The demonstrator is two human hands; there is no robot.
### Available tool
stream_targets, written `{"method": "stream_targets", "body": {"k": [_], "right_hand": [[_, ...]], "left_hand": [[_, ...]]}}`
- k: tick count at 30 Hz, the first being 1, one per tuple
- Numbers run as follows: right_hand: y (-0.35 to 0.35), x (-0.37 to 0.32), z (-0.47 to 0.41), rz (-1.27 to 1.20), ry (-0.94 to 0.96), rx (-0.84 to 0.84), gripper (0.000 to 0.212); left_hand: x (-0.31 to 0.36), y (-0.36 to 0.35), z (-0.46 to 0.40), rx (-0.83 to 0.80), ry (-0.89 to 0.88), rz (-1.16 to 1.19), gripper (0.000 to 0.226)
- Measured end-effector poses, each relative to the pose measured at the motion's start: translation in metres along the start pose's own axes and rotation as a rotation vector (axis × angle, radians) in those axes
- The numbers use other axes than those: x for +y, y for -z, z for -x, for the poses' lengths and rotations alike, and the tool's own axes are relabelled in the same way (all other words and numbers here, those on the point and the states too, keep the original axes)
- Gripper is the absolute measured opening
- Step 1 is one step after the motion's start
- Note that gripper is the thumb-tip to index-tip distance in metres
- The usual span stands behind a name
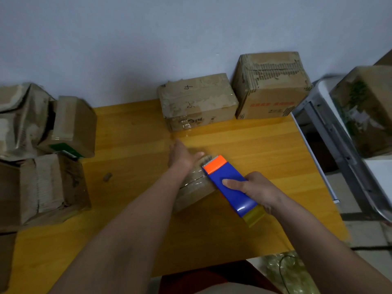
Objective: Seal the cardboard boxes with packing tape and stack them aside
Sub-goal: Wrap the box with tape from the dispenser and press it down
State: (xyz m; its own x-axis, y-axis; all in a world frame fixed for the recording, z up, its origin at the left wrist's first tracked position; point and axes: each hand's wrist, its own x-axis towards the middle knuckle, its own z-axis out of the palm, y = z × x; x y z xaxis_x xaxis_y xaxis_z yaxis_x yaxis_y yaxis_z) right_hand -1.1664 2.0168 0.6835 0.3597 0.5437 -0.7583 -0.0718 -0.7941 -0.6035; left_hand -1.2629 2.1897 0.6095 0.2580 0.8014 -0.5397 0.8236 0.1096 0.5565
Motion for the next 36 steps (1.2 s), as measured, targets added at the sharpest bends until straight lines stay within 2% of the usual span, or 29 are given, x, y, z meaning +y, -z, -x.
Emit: {"method": "stream_targets", "body": {"k": [2, 3, 4, 7, 10, 18, 23, 27, 29, 31, 32, 33, 35, 36], "right_hand": [[0.0, 0.004, 0.001, -0.012, -0.001, -0.005, 0.033], [0.0, 0.006, 0.001, -0.017, 0.002, -0.009, 0.033], [0.0, 0.007, 0.001, -0.021, 0.003, -0.011, 0.033], [0.0, 0.007, 0.002, -0.031, 0.004, -0.023, 0.031], [0.0, 0.007, 0.003, -0.037, 0.017, -0.025, 0.032], [0.01, 0.032, 0.022, -0.014, 0.095, -0.052, 0.025], [0.016, 0.059, 0.036, -0.053, 0.086, -0.096, 0.025], [0.015, 0.062, 0.028, -0.042, 0.069, -0.104, 0.024], [0.017, 0.066, 0.022, -0.042, 0.055, -0.117, 0.021], [0.021, 0.069, 0.018, -0.049, 0.054, -0.148, 0.018], [0.022, 0.07, 0.017, -0.048, 0.058, -0.159, 0.018], [0.024, 0.071, 0.014, -0.046, 0.063, -0.162, 0.02], [0.029, 0.071, 0.01, -0.031, 0.064, -0.166, 0.024], [0.03, 0.07, 0.009, -0.022, 0.061, -0.173, 0.023]], "left_hand": [[-0.004, 0.002, 0.01, 0.196, -0.181, 0.05, 0.043], [-0.005, 0.0, 0.017, 0.194, -0.275, 0.068, 0.026], [-0.006, -0.002, 0.022, 0.131, -0.333, 0.088, 0.02], [-0.008, -0.007, 0.026, -0.086, -0.304, 0.095, 0.02], [-0.005, -0.005, 0.017, -0.137, -0.214, 0.084, 0.016], [-0.001, -0.007, 0.02, 0.033, -0.094, -0.079, 0.028], [0.004, -0.006, 0.033, 0.031, -0.072, -0.08, 0.033], [0.005, -0.009, 0.036, 0.08, -0.052, -0.173, 0.041], [-0.001, -0.01, 0.039, 0.124, -0.213, -0.211, 0.041], [-0.011, -0.008, 0.043, 0.134, -0.62, -0.293, 0.042], [-0.017, -0.006, 0.046, 0.064, -0.806, -0.376, 0.047], [-0.021, -0.004, 0.051, -0.056, -0.904, -0.496, 0.054], [-0.026, -0.003, 0.06, -0.285, -0.839, -0.808, 0.079], [-0.028, -0.004, 0.06, -0.318, -0.796, -0.923, 0.094]]}}
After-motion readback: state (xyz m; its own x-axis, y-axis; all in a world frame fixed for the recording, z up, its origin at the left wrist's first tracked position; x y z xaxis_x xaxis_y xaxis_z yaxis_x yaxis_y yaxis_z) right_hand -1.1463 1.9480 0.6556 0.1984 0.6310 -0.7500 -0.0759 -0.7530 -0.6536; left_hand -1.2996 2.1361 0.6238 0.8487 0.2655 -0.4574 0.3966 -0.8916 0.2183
